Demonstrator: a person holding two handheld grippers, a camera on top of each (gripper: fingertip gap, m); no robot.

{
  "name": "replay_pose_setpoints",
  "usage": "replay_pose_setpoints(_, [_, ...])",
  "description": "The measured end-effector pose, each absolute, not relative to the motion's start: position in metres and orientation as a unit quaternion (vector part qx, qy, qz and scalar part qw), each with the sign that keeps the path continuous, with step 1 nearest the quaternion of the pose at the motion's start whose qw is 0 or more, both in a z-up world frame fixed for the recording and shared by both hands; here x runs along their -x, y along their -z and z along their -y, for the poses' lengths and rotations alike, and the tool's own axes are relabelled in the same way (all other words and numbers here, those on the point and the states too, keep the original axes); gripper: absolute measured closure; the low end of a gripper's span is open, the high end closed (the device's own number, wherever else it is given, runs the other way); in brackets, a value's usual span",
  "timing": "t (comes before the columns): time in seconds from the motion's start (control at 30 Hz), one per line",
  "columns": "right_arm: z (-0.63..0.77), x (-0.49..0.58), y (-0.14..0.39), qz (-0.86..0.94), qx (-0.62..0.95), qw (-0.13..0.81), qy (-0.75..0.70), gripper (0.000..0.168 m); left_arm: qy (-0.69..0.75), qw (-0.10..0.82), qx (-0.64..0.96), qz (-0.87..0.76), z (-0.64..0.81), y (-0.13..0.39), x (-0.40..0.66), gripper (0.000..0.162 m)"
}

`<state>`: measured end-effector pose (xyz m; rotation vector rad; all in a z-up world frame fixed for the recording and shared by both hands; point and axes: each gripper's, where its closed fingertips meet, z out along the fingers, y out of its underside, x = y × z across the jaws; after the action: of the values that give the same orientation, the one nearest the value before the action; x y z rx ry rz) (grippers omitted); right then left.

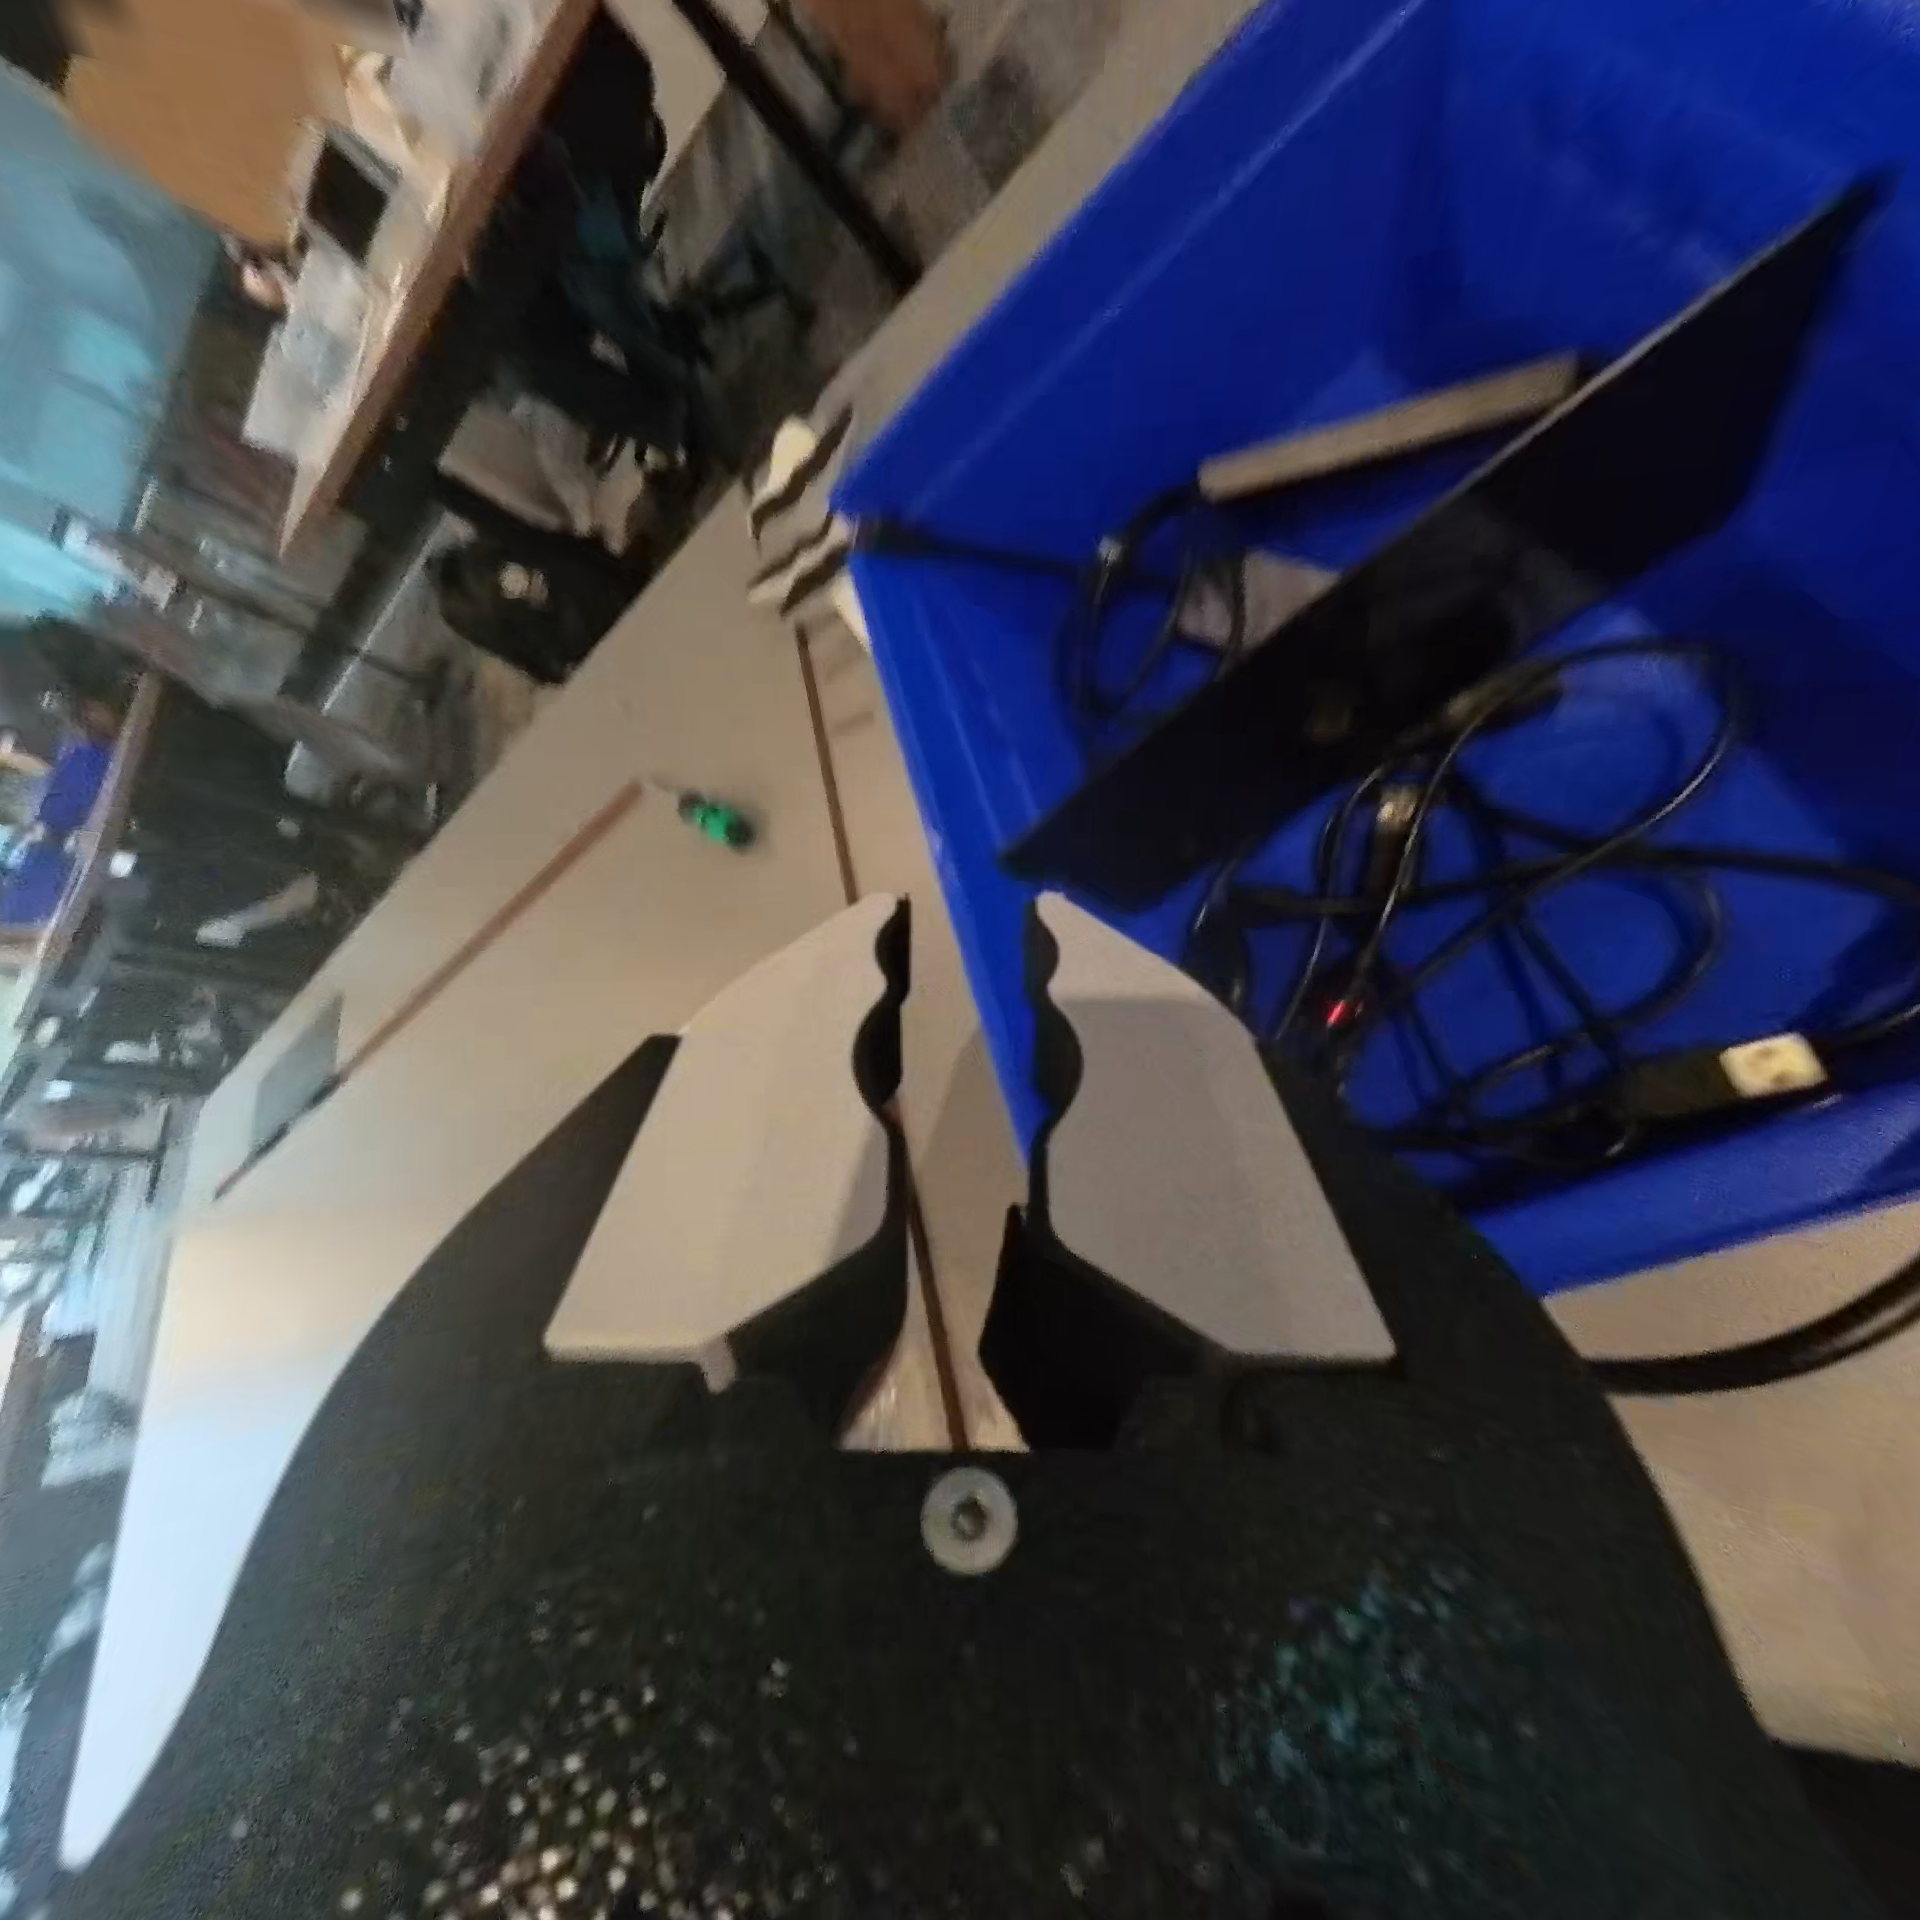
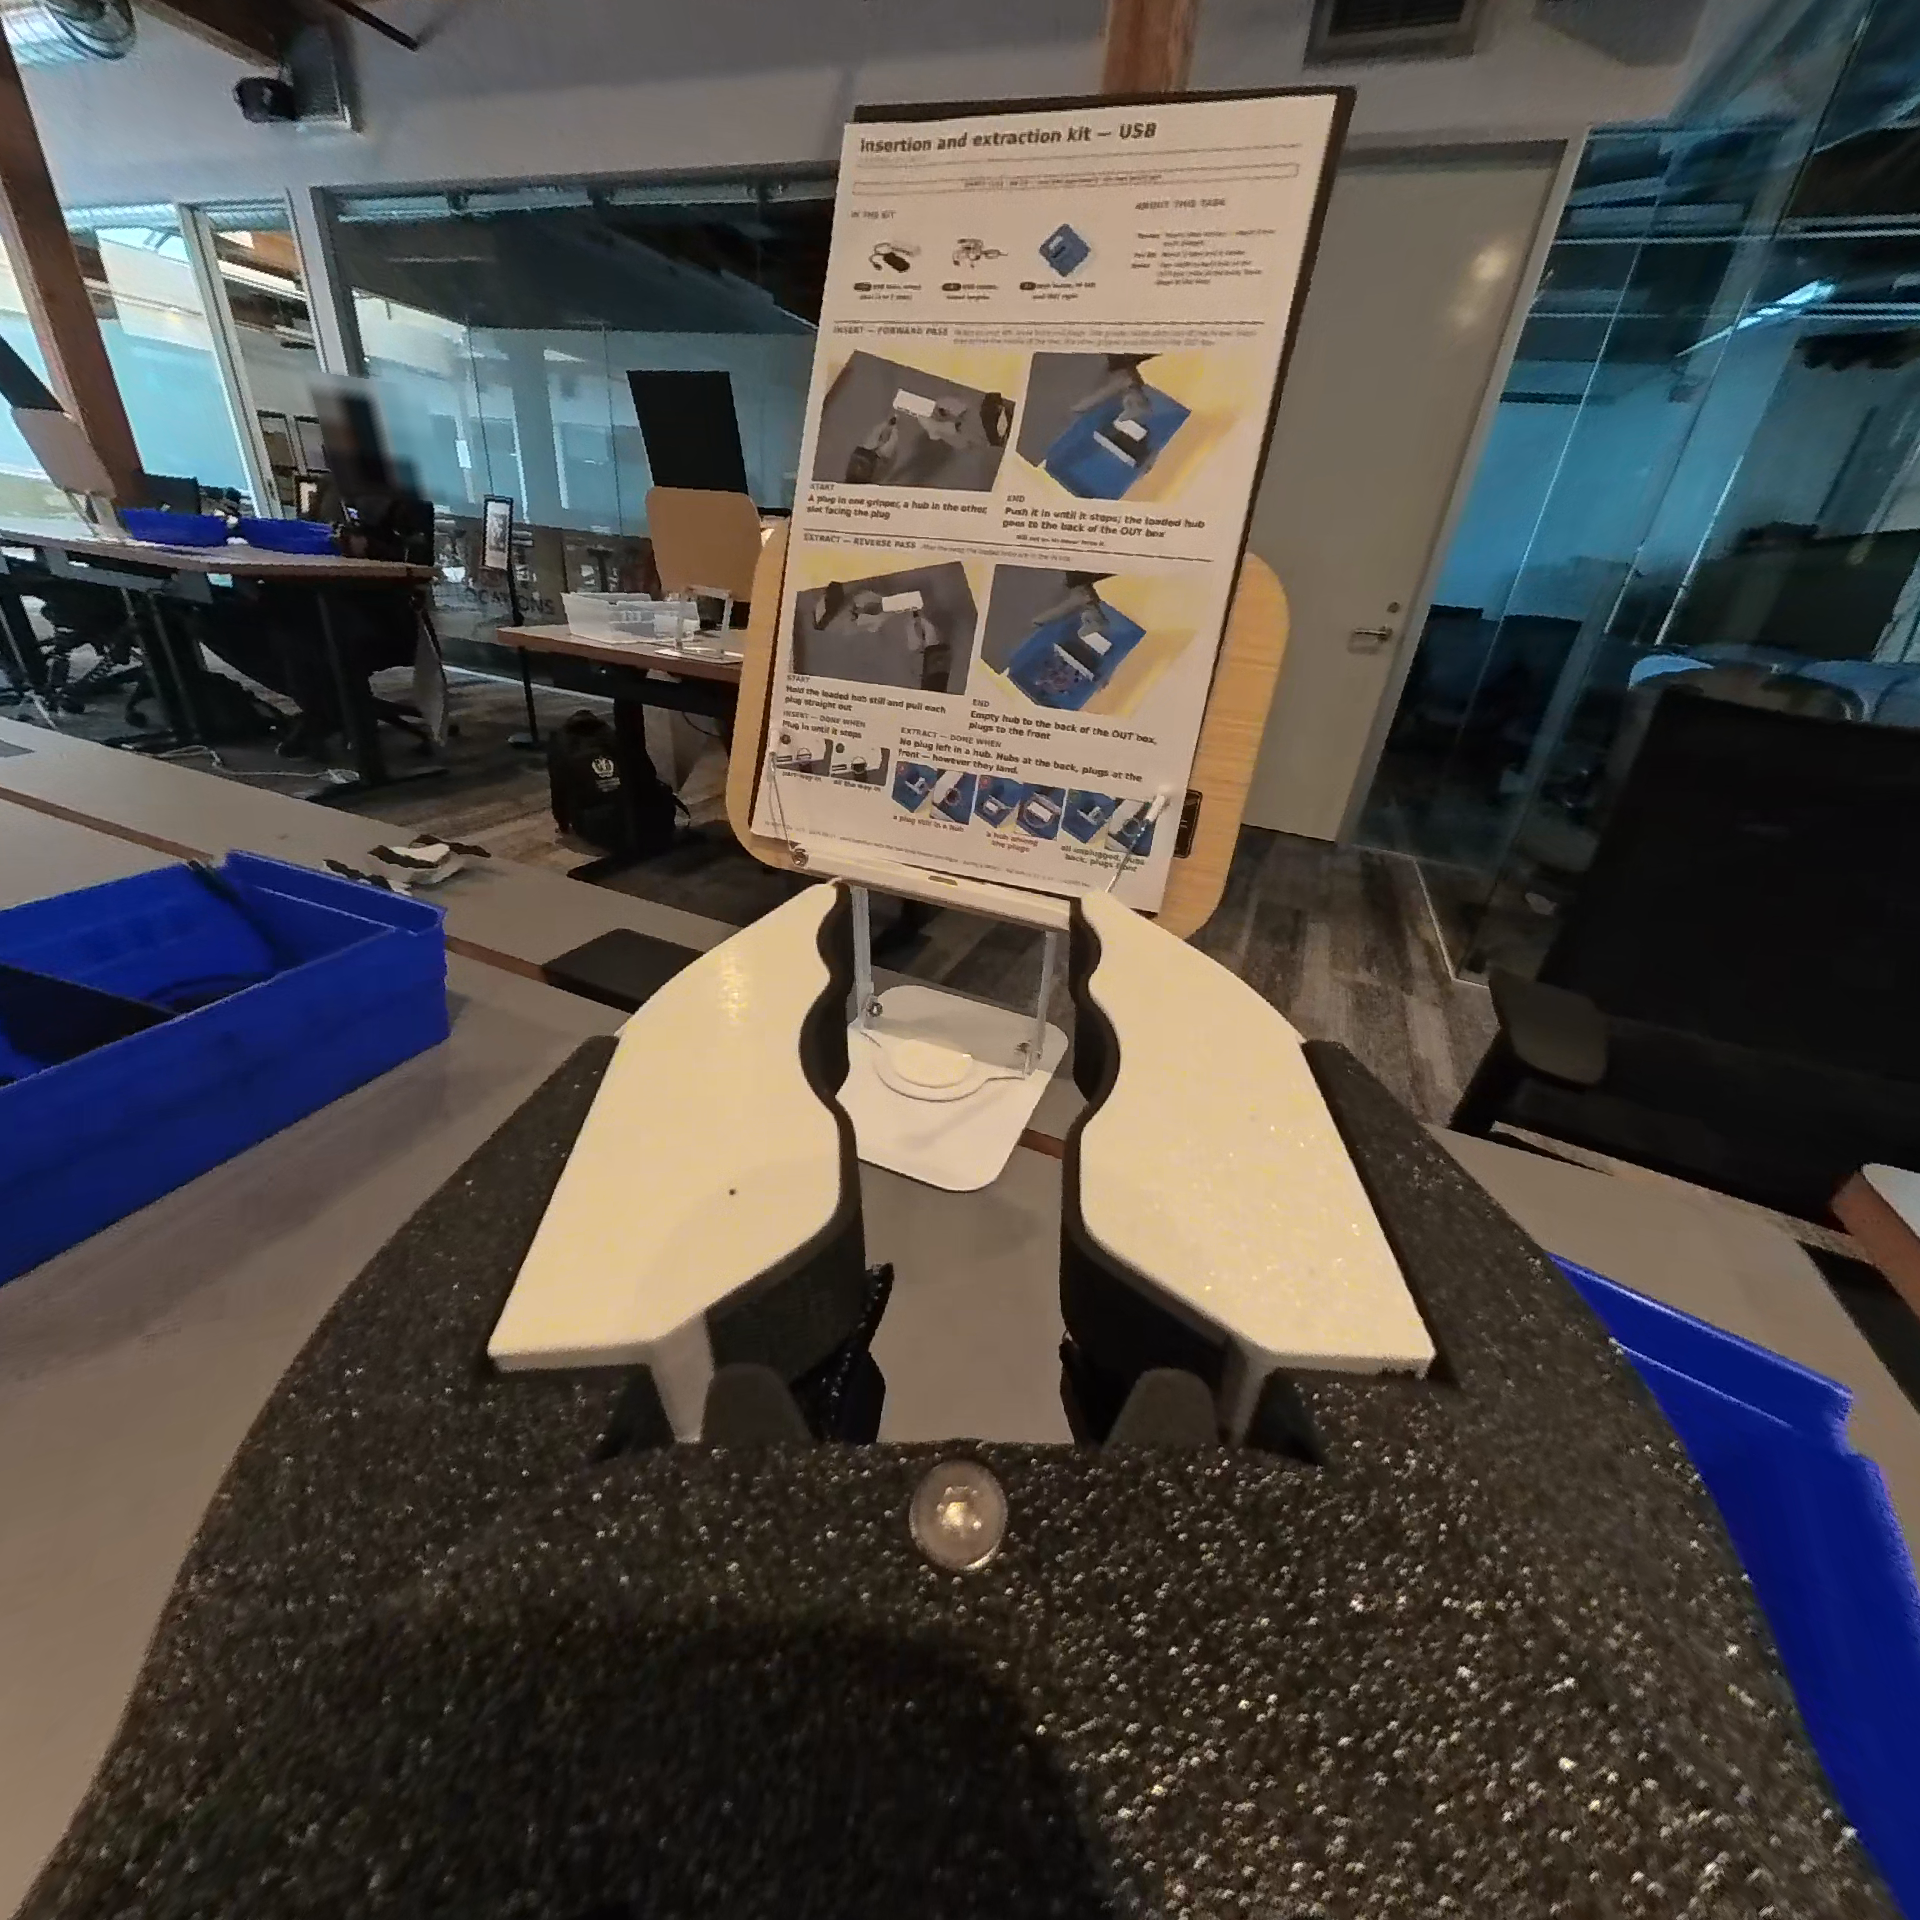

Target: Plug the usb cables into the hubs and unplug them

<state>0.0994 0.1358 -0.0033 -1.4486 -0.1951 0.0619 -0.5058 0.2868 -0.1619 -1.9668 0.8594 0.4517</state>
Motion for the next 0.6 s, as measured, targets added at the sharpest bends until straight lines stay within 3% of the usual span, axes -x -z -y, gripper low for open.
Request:
replay_pose_setpoints(0.17, [-0.139,-0.095,0.004,0.095,0.664,0.741,-0.025,0.129,-0.058,0.444,0.781,-0.434,-0.298,0.154,0.437,0.131])
replay_pose_setpoints(0.27, [-0.141,-0.092,0.005,0.099,0.667,0.738,-0.023,0.129,-0.073,0.433,0.731,-0.523,-0.318,0.158,0.404,0.135])
replay_pose_setpoints(0.43, [-0.144,-0.090,0.008,0.105,0.675,0.730,-0.013,0.129,-0.223,0.285,0.639,-0.679,-0.360,0.189,0.391,0.144])
replay_pose_setpoints(0.6, [-0.146,-0.093,0.008,0.105,0.676,0.729,-0.006,0.129,-0.227,0.192,0.611,-0.734,-0.386,0.216,0.374,0.132])
